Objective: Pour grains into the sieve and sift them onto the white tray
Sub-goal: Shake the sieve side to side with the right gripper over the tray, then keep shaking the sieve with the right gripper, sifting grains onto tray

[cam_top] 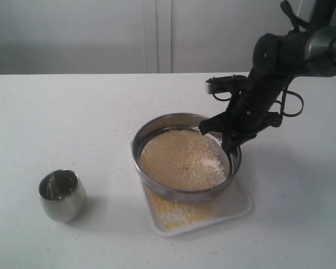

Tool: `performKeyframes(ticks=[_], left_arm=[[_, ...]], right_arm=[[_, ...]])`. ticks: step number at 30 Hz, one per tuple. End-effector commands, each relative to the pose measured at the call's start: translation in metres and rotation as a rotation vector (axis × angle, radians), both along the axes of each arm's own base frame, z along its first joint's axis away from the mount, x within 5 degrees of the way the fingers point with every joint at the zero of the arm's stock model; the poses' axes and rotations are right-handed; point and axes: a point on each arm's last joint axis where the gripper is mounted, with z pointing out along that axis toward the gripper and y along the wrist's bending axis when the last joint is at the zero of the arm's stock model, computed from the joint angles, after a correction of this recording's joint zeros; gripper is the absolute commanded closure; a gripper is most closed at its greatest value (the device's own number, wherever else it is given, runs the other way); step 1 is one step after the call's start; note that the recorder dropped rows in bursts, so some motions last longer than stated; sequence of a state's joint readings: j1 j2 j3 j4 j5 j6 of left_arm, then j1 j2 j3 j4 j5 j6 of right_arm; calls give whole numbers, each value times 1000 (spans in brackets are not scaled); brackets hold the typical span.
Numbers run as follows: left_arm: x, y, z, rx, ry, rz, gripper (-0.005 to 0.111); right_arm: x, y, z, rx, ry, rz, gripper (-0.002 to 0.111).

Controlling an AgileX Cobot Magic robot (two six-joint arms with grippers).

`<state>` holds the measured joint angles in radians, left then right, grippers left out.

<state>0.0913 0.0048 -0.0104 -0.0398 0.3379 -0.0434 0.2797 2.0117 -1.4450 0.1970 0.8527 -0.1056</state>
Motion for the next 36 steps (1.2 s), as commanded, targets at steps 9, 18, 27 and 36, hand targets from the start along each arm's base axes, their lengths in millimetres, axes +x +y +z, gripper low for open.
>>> performKeyframes(ticks=[9, 18, 27, 36], left_arm=[[-1, -1, -5, -11, 22, -5, 107], [-1, -1, -5, -11, 22, -5, 107], [-1, -1, -5, -11, 22, -5, 107], [-1, -1, -5, -11, 22, -5, 107]], right_arm=[[4, 8, 14, 75, -96, -8, 108], [9, -6, 11, 22, -81, -100, 108], [11, -3, 18, -19, -128, -119, 108], [9, -3, 21, -82, -147, -112, 108]])
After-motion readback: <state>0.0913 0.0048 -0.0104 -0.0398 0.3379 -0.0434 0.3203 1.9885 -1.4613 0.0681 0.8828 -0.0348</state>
